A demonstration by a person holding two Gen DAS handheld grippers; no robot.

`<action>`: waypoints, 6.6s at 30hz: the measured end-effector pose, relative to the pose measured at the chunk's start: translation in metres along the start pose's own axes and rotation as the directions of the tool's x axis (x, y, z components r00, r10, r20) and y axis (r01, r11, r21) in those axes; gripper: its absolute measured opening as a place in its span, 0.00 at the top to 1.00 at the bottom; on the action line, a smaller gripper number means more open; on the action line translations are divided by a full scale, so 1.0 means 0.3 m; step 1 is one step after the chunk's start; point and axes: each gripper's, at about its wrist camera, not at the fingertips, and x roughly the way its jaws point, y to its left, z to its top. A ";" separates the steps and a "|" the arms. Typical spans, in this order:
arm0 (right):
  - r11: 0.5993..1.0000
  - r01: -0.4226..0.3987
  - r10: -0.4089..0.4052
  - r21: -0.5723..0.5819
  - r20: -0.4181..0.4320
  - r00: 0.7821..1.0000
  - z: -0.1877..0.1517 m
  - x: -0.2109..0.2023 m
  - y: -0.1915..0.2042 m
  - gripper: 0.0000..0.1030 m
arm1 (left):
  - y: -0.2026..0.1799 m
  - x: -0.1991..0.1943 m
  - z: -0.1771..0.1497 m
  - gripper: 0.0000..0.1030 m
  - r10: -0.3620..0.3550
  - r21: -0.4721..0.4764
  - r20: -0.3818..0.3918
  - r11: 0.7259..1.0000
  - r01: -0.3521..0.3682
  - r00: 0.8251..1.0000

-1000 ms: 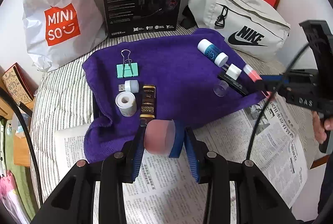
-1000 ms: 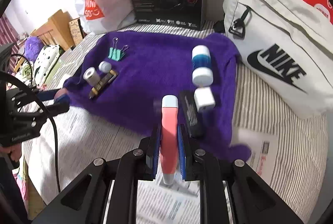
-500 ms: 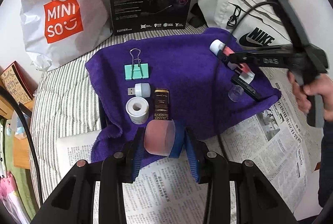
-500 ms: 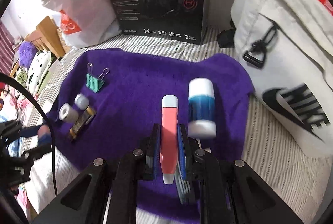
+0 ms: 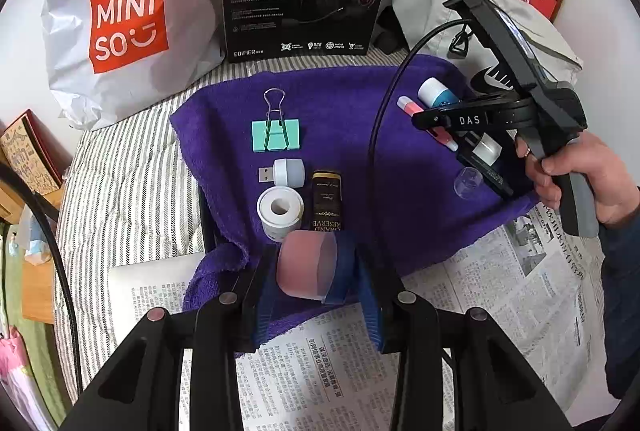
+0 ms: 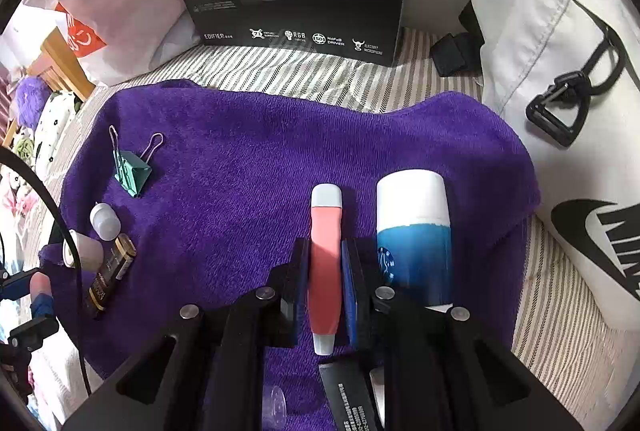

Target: Organize rigid objects

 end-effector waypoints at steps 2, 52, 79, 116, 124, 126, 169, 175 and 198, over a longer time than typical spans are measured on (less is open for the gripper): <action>1.000 0.005 -0.005 -0.012 0.000 1.000 0.002 0.001 0.005 0.84 | -0.001 0.005 -0.002 0.65 -0.001 -0.003 -0.002 1.000 0.001 1.000; 0.995 -0.070 0.065 0.071 0.072 0.995 -0.338 -0.263 -0.114 0.63 | -0.102 0.245 0.233 0.65 -0.018 0.044 -0.043 0.999 0.020 0.999; 0.989 -0.116 0.112 0.090 0.050 0.992 -0.374 -0.244 -0.107 0.60 | -0.119 0.324 0.294 0.59 0.063 0.089 -0.075 0.994 -0.056 0.995; 0.964 -0.016 -0.038 0.265 0.199 0.979 -0.596 -0.672 0.002 0.00 | -0.258 -0.317 -0.044 0.00 0.124 -0.038 0.130 0.992 -0.120 0.984; 0.967 0.017 -0.068 0.253 0.192 0.979 -0.679 -0.750 0.048 0.00 | -0.271 -0.436 -0.155 0.00 0.153 -0.117 0.153 0.984 -0.136 0.976; 0.969 0.038 -0.087 0.244 0.193 0.977 -0.695 -0.761 0.060 0.00 | -0.277 -0.454 -0.171 0.00 0.170 -0.115 0.154 0.981 -0.154 0.973; 0.969 0.074 -0.125 0.238 0.207 0.970 -0.797 -0.844 0.108 0.00 | -0.298 -0.545 -0.270 0.00 0.187 -0.122 0.141 0.978 -0.171 0.972; 0.968 0.078 -0.129 0.237 0.209 0.969 -0.797 -0.851 0.111 0.00 | -0.300 -0.548 -0.271 0.00 0.191 -0.129 0.144 0.976 -0.173 0.971; 0.967 0.082 -0.134 0.241 0.211 0.968 -0.800 -0.858 0.107 0.00 | -0.290 -0.539 -0.267 0.00 0.186 -0.116 0.137 0.978 -0.171 0.973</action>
